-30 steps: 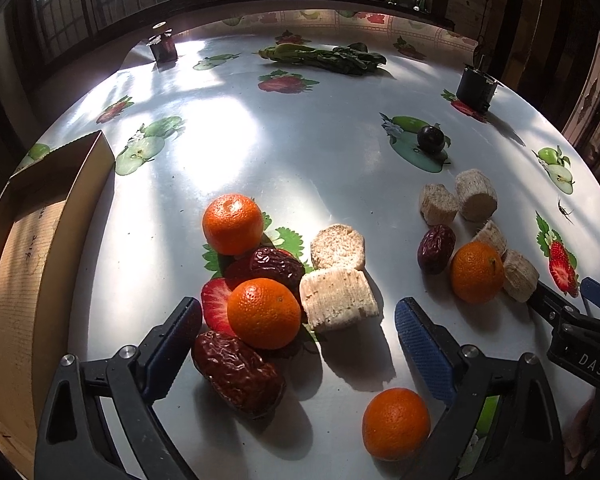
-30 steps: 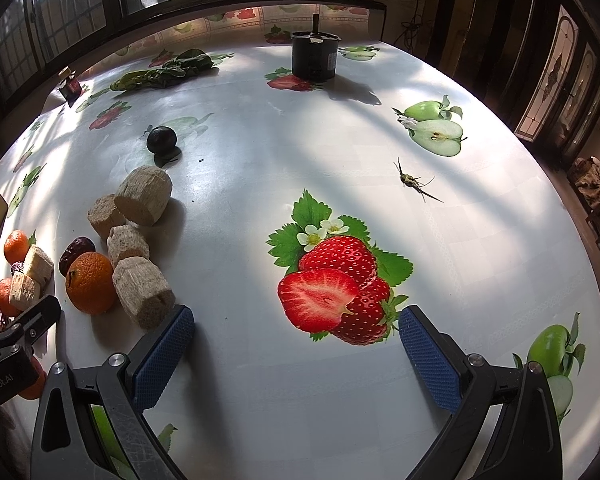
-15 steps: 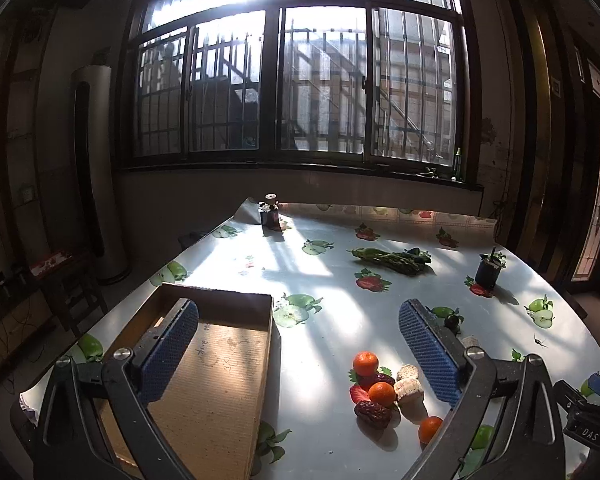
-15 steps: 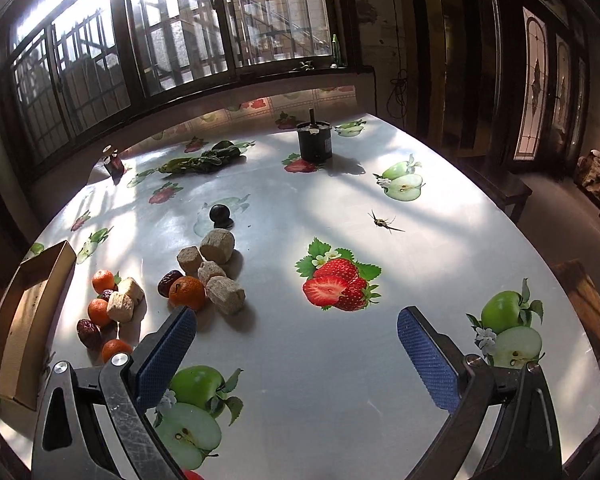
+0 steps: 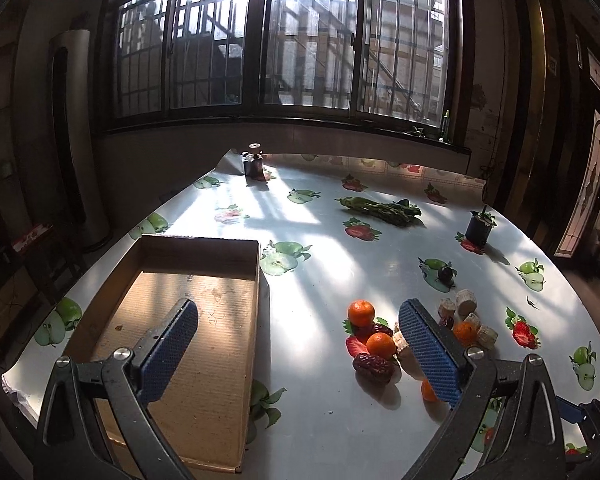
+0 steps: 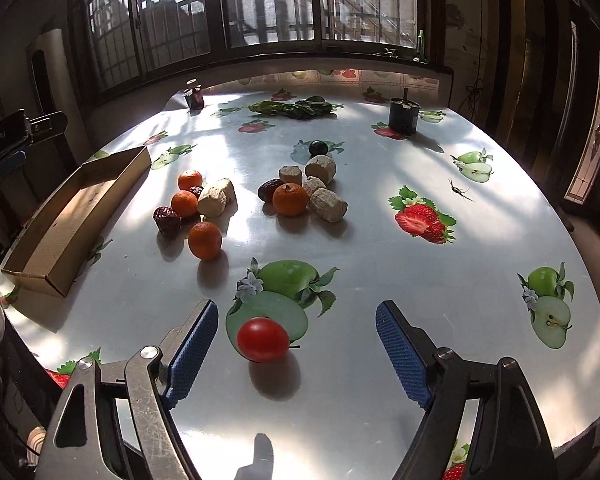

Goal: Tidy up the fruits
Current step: 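Grasp the red tomato with the right gripper while the left gripper grasps a tangerine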

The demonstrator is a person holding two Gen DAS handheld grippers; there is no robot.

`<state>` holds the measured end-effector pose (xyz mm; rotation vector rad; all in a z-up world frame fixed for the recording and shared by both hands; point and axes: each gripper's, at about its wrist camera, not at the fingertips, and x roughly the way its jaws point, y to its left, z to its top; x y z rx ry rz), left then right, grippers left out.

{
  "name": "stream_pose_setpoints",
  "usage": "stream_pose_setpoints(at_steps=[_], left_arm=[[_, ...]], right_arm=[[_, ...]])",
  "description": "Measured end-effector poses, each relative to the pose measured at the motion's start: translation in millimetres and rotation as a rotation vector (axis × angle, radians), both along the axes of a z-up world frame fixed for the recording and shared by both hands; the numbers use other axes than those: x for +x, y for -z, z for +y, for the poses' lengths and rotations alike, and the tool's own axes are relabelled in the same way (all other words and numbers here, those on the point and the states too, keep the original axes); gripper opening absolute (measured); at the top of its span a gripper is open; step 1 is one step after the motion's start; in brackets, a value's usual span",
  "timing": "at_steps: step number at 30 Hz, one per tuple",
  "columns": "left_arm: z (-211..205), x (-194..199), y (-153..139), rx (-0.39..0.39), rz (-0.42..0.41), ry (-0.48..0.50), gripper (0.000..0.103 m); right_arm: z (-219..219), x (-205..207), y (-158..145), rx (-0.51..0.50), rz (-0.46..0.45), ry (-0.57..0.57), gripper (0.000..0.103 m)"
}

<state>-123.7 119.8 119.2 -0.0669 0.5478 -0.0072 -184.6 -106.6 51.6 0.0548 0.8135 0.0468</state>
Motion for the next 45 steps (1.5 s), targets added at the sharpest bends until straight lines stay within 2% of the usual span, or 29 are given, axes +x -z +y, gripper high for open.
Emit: stream_pose_setpoints(at_steps=[7,12,14,15,19,20,21,22,25,33,37,42,44,45], left_arm=[[-4.1,12.0,16.6,-0.014,0.058,0.029,0.101],[-2.9,19.4,33.0,-0.049,0.086,0.06,0.101],[-5.4,25.0,38.9,-0.06,0.133,0.082,0.101],[-7.0,26.4,40.3,-0.065,0.145,0.093,0.101],[-19.4,26.4,43.6,-0.053,0.156,0.145,0.099],[-22.4,26.6,44.6,-0.051,0.16,0.161,0.097],[-25.1,27.9,46.1,-0.052,0.172,0.177,0.09],[-27.6,29.8,48.2,-0.057,0.189,0.197,0.079],[-37.9,35.7,57.8,-0.09,0.255,0.265,0.057],[-83.9,35.2,67.7,-0.093,0.297,0.435,0.055],[-105.3,44.4,76.2,-0.047,0.333,0.458,0.055],[-122.5,52.9,91.7,-0.026,0.397,0.498,0.055],[-127.1,53.7,98.8,-0.022,0.422,0.507,0.048],[-128.6,53.1,101.5,-0.004,0.424,0.5,0.037]], right_arm=[[4.5,6.4,12.4,0.003,0.034,-0.005,0.083],[4.4,10.0,19.5,0.057,0.066,-0.019,0.083],[9.6,10.9,22.5,0.026,0.078,-0.023,0.079],[11.9,11.8,24.0,0.015,0.082,-0.024,0.074],[13.0,16.0,28.3,0.021,0.103,-0.033,0.063],[13.9,17.2,29.9,0.024,0.11,-0.038,0.062],[14.5,18.4,31.6,0.031,0.119,-0.044,0.058],[15.0,19.5,33.2,0.037,0.126,-0.048,0.058],[16.8,20.1,32.9,0.032,0.124,-0.053,0.058],[15.3,22.1,34.1,0.048,0.13,-0.062,0.058],[14.4,22.6,34.3,0.059,0.129,-0.062,0.058],[14.1,22.5,34.5,0.062,0.128,-0.064,0.058],[14.5,22.0,34.8,0.063,0.127,-0.064,0.058],[14.6,22.0,34.6,0.062,0.127,-0.063,0.058]])
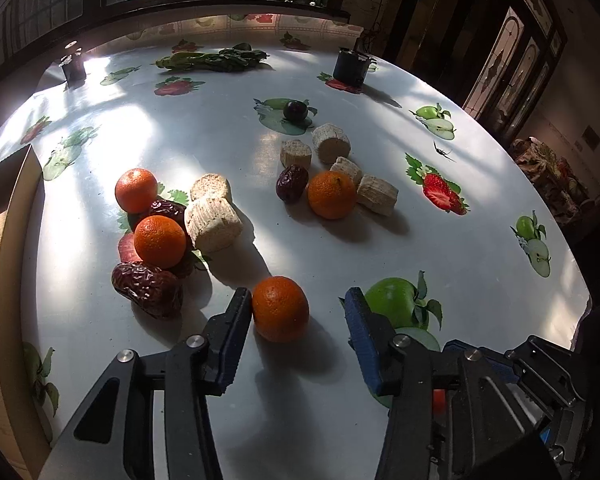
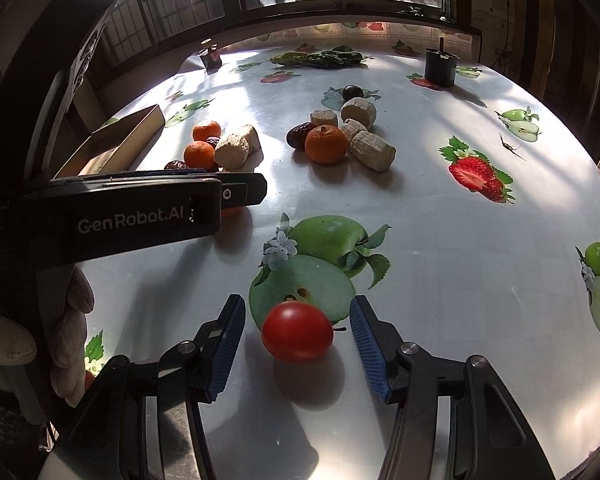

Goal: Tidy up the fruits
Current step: 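Grasp the red tomato with the right gripper while the left gripper grasps a tangerine, then carry tomato and tangerine into the cardboard box and open both grippers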

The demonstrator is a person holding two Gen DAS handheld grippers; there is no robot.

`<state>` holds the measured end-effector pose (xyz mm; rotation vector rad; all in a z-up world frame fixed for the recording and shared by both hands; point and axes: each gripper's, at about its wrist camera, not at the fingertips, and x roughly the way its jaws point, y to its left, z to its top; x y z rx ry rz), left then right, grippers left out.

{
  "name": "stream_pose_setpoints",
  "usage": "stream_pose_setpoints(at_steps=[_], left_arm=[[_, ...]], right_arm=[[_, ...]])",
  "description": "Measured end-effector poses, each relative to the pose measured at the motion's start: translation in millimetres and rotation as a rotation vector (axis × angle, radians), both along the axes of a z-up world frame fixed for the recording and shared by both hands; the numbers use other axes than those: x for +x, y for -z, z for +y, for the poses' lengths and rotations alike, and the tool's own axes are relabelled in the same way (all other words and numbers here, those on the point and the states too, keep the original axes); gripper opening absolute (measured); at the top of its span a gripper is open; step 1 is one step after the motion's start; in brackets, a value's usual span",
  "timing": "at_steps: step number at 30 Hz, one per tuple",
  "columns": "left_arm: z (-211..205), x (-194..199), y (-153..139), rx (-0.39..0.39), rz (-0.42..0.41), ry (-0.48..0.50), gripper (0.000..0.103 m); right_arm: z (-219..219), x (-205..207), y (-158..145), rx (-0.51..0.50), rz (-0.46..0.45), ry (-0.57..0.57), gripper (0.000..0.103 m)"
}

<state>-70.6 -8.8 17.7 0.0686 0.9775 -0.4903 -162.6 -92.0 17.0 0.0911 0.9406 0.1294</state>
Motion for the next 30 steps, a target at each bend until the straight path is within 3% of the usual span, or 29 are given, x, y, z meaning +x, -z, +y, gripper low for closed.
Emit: stream_pose_setpoints(at_steps=[1,2,4,6,12,18,22,25,28,30], left_arm=[[-0.5,-0.2,2.3,0.021,-0.004,-0.007,0.028],[1.5,-0.8,2.4,0.012,-0.002,-0.006,0.028],[7.2,-1.8,0.4,-0.016,0.009,-0.013,0.028],[13.1,-5.2,-4.1,-0.022,-0.006,-0.026,0.027],[53.0,-17.8,-38.5,-0.083,-0.067,-0.088,0.028],[136.6,-28.1,-89.5,-0.191,-0.129,-0.218,0.028],[202.4,-18.8,-119.4,-0.143,-0.189,-0.333,0.028],[244.7,4.6,-135.0,-0.064,-0.206,-0.406,0.028],[282.7,40.2,-131.5,-0.043,-0.163,-0.483,0.028],[300.3,62.7,-114.9,-0.037,-0.115,-0.526,0.028]], right_arm=[[0.8,-0.2,-0.2,-0.002,0.0,-0.001,0.058],[1.4,-0.4,0.0,-0.007,-0.001,-0.001,0.056],[3.3,-1.6,-0.1,-0.036,-0.003,0.002,0.04],[3.7,-1.5,-0.5,-0.041,-0.001,0.002,0.035],[5.3,-5.0,-20.6,-0.02,-0.04,-0.003,0.035],[37.8,6.5,-76.5,0.04,-0.131,-0.124,0.035],[79.8,33.6,-114.4,0.129,-0.171,-0.249,0.035],[120.2,69.0,-136.3,0.201,-0.173,-0.344,0.035],[166.9,112.7,-142.2,0.232,-0.165,-0.413,0.035],[196.5,142.7,-130.0,0.241,-0.127,-0.436,0.036]])
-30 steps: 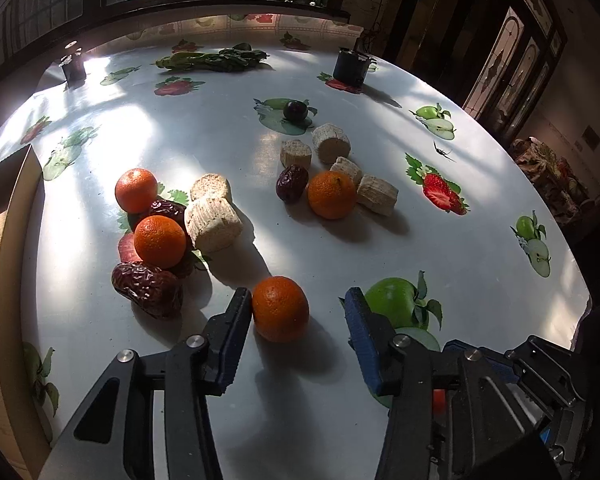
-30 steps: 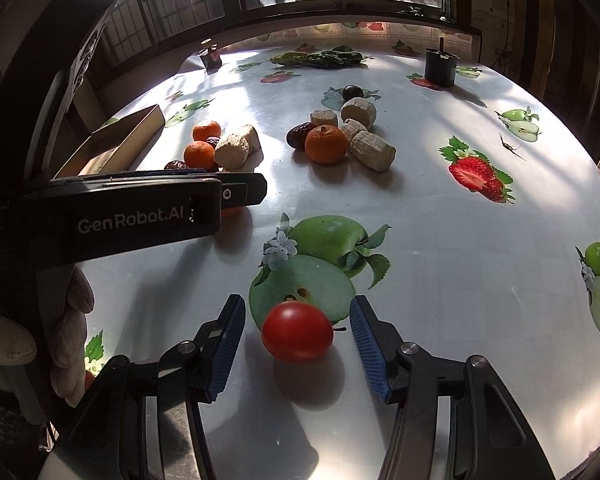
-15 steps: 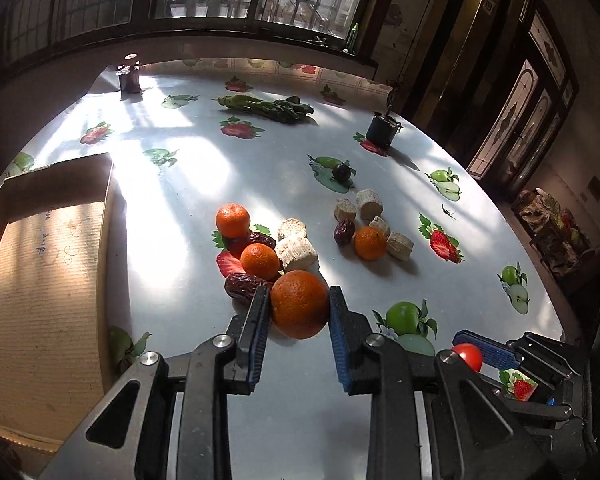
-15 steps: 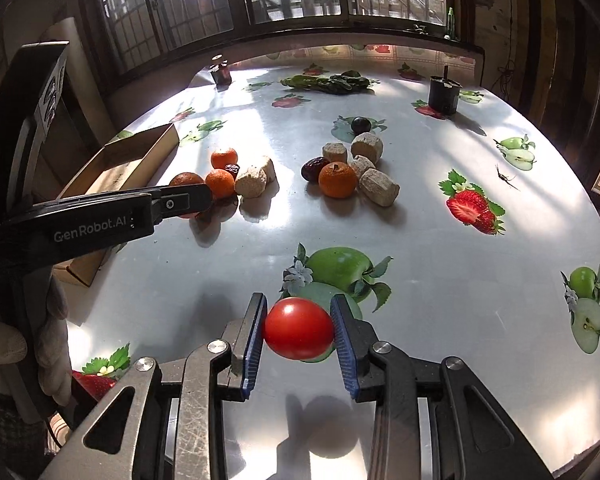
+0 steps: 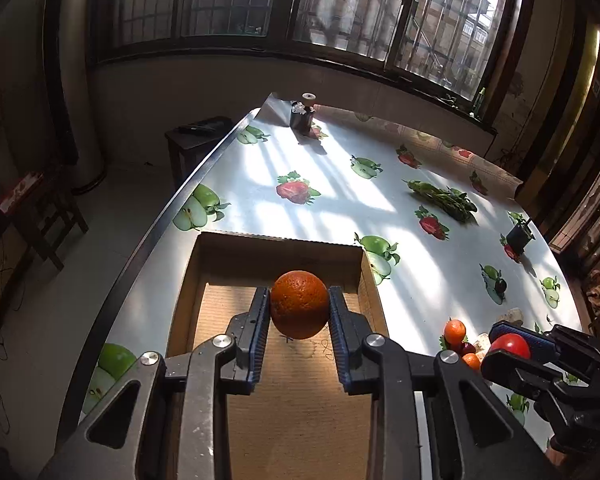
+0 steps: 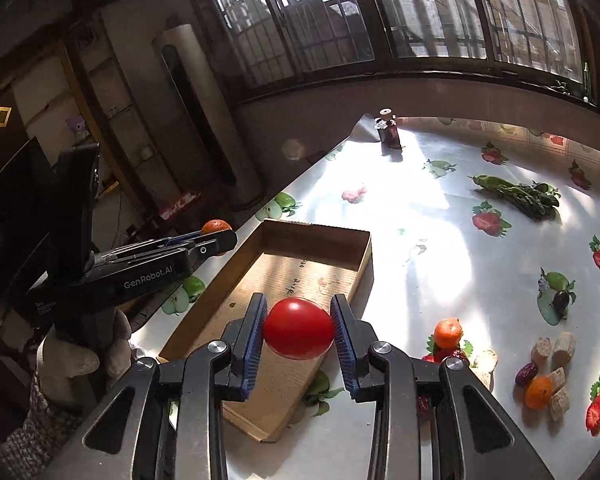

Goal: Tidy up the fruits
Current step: 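Carry tomato and tangerine into the cardboard box and open both grippers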

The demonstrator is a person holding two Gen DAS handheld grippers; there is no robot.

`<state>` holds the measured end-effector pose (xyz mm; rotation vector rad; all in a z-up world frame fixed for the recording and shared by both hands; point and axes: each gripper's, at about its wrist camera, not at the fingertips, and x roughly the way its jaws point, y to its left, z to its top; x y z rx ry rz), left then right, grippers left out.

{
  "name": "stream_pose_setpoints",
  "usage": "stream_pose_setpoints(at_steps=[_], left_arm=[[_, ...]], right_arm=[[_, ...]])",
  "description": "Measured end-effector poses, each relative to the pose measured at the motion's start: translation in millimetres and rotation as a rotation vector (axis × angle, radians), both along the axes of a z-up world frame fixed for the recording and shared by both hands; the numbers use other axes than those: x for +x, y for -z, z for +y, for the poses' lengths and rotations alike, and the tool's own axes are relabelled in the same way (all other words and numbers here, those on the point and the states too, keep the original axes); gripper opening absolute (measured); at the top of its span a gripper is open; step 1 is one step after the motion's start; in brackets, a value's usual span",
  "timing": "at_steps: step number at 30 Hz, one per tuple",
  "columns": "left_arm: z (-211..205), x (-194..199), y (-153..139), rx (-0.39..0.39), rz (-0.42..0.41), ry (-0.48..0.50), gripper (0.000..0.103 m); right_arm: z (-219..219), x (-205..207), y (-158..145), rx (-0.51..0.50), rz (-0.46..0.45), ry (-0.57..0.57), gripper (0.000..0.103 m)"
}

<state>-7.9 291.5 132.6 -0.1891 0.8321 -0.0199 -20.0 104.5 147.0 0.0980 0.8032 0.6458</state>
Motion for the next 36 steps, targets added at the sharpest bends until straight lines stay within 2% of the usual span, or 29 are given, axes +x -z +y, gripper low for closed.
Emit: stream_pose_setpoints(at_steps=[6,10,16,20,21,23,24,30,33,36], left_arm=[[31.4,45.1,69.0,-0.05,0.143,-0.071,0.028],[36.2,56.7,92.9,-0.054,0.192,-0.081,0.028],[37.1,65.5,109.0,-0.071,0.216,-0.09,0.028],[38.8,64.7,107.1,-0.066,0.202,-0.101,0.03],[39.7,64.8,105.5,-0.066,0.198,-0.105,0.033],[42.5,63.0,101.0,-0.07,0.185,-0.119,0.039],[43.8,60.9,98.1,-0.071,0.176,-0.128,0.04],[36.2,29.2,58.7,-0.034,0.094,-0.147,0.041],[13.5,0.7,30.7,-0.039,0.021,-0.101,0.055],[-19.1,-28.9,8.2,-0.085,-0.046,-0.026,0.066]], right_arm=[[59.9,66.9,70.0,-0.048,0.165,-0.005,0.036],[76.9,91.5,97.5,-0.075,0.219,0.001,0.036],[88.1,110.2,118.0,-0.163,0.227,0.012,0.036],[88.7,113.3,121.5,-0.196,0.211,0.028,0.036],[88.8,113.8,122.0,-0.196,0.21,0.024,0.036],[89.2,113.7,121.1,-0.194,0.201,0.021,0.043],[88.6,113.1,119.7,-0.192,0.192,0.023,0.049],[58.7,92.1,83.7,-0.121,0.11,0.063,0.051],[25.1,65.3,56.9,-0.077,0.041,0.099,0.053],[-19.6,33.9,38.3,-0.025,-0.008,0.154,0.066]])
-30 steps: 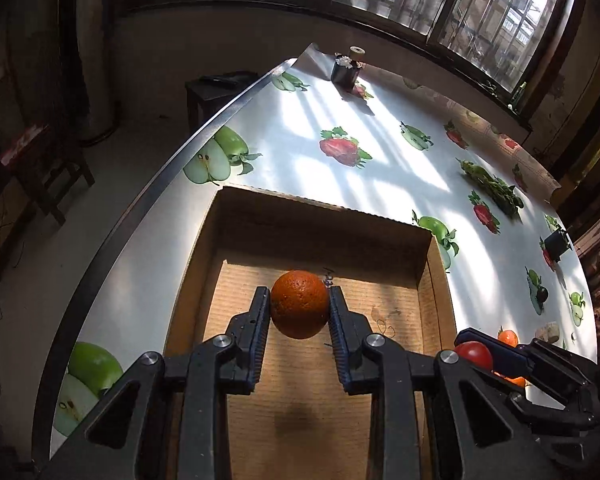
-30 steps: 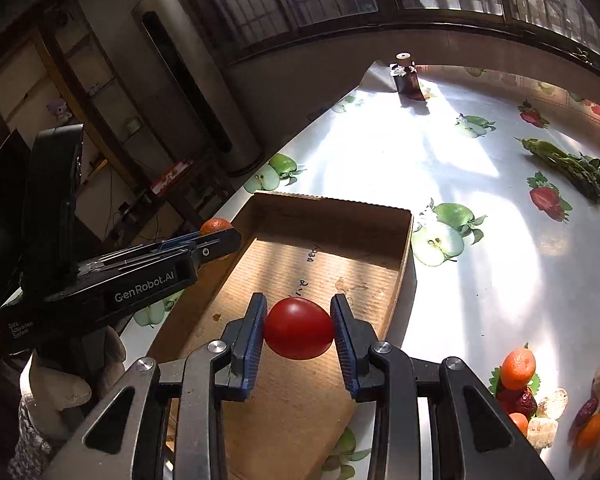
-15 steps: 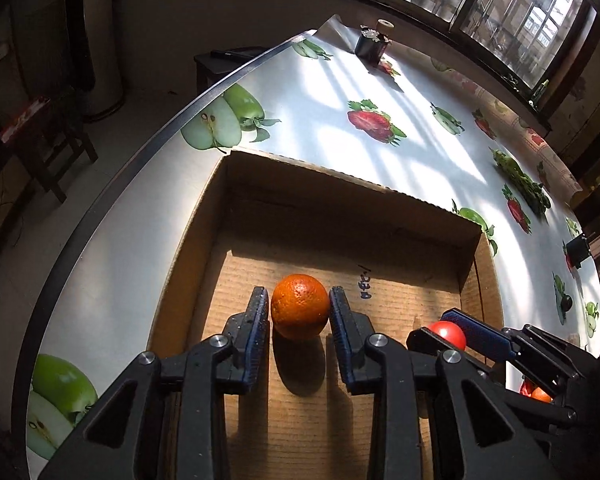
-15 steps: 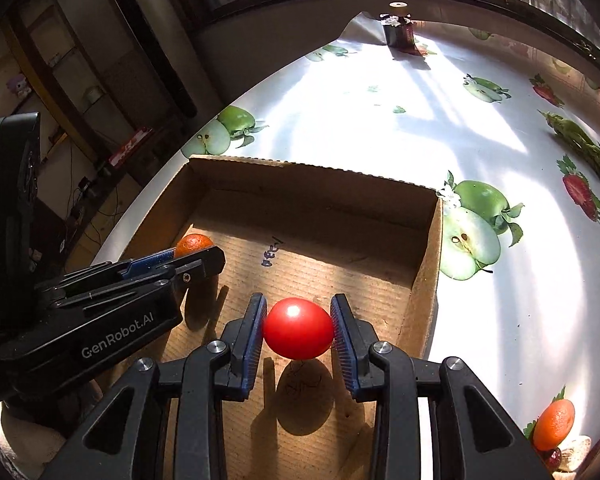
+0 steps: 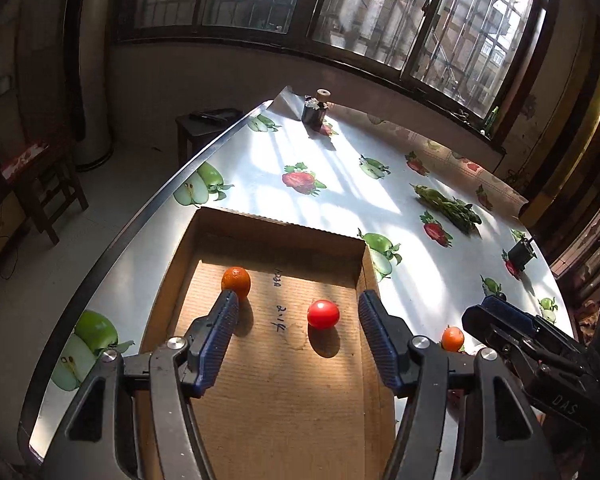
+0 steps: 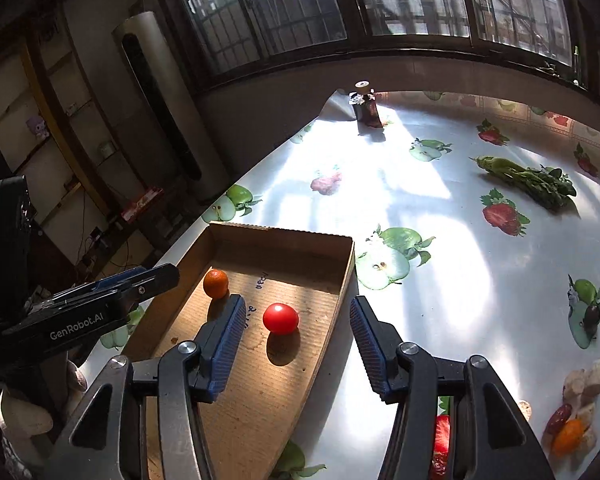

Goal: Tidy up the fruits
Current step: 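Carry tomato and tangerine into the cardboard box and open both grippers, then grasp a red date with the left gripper while the right gripper grasps a white cylinder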

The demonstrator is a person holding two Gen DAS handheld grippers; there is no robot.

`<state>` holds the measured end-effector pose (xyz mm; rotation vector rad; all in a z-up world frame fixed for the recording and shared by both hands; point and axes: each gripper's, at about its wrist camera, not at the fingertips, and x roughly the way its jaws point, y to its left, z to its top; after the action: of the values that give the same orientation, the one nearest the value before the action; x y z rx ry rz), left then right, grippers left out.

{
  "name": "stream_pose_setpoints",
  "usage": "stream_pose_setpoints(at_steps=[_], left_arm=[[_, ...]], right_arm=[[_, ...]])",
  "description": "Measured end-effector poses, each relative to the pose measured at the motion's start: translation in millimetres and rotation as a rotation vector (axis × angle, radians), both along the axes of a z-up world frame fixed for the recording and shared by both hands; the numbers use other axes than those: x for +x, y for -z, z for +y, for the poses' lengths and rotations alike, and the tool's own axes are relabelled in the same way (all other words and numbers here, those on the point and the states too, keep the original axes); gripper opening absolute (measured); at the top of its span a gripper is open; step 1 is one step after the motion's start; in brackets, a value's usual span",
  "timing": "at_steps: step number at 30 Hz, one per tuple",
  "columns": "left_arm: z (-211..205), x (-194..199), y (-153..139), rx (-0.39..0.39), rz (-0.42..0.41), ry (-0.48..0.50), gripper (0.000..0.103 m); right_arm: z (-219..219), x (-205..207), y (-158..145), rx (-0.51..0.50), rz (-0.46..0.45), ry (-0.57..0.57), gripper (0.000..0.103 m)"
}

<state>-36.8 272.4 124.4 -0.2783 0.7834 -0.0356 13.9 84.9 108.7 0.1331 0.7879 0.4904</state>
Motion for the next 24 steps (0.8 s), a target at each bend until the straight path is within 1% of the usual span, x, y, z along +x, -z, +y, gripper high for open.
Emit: stream_pose_setpoints(at_steps=[1,3,5,7,10,13,16,18,20,22,24], left_arm=[[-12.8,-8.7,-5.0,-0.008,-0.019,0.026,0.071],[-36.2,-22.1,-10.5,-0.022,-0.046,0.073,0.076],[-61.8,-31.6,-9.2,-0.04,-0.051,0.125,0.077],[-86.3,-33.3,-1.1,-0.052,-0.033,0.168,0.077],[-118.5,-29.9,20.6,-0.056,0.022,0.213,0.077],[-142.3,-25.8,44.4,-0.069,0.08,0.245,0.077],[-159.4,-19.5,66.4,-0.069,0.131,0.261,0.077],[-168.3,-15.8,78.0,-0.065,0.154,0.275,0.077],[-177.0,-11.2,86.1,-0.041,0.171,0.285,0.077],[-183.9,-7.6,92.6,-0.017,0.173,0.304,0.077],[-189.2,-5.9,96.3,0.002,0.165,0.33,0.077]], right_arm=[[-16.7,-11.7,-4.9,0.011,-0.014,0.02,0.067],[-49.6,-30.5,-9.5,0.02,-0.028,0.062,0.067],[-87.1,-48.0,-9.7,0.013,-0.03,0.119,0.067],[-122.6,-61.5,-5.7,-0.005,-0.02,0.172,0.068],[-168.2,-78.2,5.7,-0.058,-0.005,0.26,0.068],[-211.6,-88.0,21.5,-0.059,0.043,0.332,0.068],[-235.9,-88.4,37.6,-0.05,0.094,0.368,0.068],[-241.5,-85.2,46.6,-0.048,0.11,0.376,0.068],[-243.9,-81.2,54.9,-0.064,0.119,0.382,0.068],[-241.3,-75.8,62.9,-0.097,0.125,0.375,0.067],[-238.5,-68.6,71.7,-0.154,0.141,0.36,0.067]])
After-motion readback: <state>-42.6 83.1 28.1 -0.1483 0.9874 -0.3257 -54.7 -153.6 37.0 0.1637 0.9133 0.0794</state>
